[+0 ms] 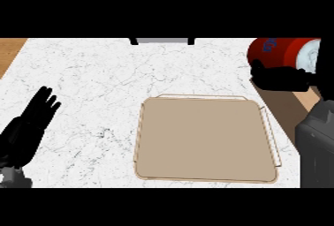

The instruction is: Pick the can from the tray and place it in the cardboard box

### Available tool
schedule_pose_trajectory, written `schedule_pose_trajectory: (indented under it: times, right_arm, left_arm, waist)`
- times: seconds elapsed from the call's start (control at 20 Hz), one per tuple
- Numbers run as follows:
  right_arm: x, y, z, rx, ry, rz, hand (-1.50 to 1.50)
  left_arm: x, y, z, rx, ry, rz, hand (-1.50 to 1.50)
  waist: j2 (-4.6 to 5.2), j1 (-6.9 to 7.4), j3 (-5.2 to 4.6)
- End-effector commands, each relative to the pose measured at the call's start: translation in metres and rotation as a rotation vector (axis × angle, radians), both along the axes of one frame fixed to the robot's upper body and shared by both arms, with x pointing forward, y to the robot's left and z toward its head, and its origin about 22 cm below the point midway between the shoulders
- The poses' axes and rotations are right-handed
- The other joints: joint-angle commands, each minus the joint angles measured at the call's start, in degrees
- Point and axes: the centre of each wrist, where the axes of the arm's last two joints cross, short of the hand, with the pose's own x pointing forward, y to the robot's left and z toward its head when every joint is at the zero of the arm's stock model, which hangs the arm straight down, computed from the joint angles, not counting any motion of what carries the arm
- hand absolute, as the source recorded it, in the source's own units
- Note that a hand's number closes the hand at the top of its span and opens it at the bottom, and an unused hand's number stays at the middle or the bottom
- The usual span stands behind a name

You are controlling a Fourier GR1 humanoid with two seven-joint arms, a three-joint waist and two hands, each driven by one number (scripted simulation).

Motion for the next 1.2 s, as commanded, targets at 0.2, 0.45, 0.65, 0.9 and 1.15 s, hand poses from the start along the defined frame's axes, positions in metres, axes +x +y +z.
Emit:
schedule_pose_trajectory:
  times: [0.2,0.45,0.65,0.9,1.15]
  right_arm:
    - [0.03,-0.053,-0.004,-0.045,0.107,-0.102,1.5]
    - [0.038,-0.11,-0.011,-0.039,0.058,-0.091,1.5]
    - [0.032,-0.107,-0.045,-0.006,0.054,-0.072,1.5]
    - [0.033,-0.14,-0.078,0.024,0.103,-0.065,1.5]
    - [0.051,-0.156,-0.113,0.169,0.263,-0.068,1.5]
  left_arm:
    - [0.011,-0.006,0.004,0.025,-0.003,0.002,0.0]
    - [0.0,-0.011,0.008,0.015,-0.014,-0.005,0.0]
    - [0.017,-0.009,0.001,0.023,0.014,0.008,0.0]
    - [0.004,-0.007,-0.005,0.017,-0.004,0.011,0.0]
    - [0.001,-0.006,-0.002,-0.003,-0.007,0.006,0.0]
  waist:
    - [0.26,0.4,0.03]
    - [0.25,0.56,0.05]
    - [0.22,0.23,0.04]
    - [0.18,0.2,0.03]
    - [0.19,0.45,0.05]
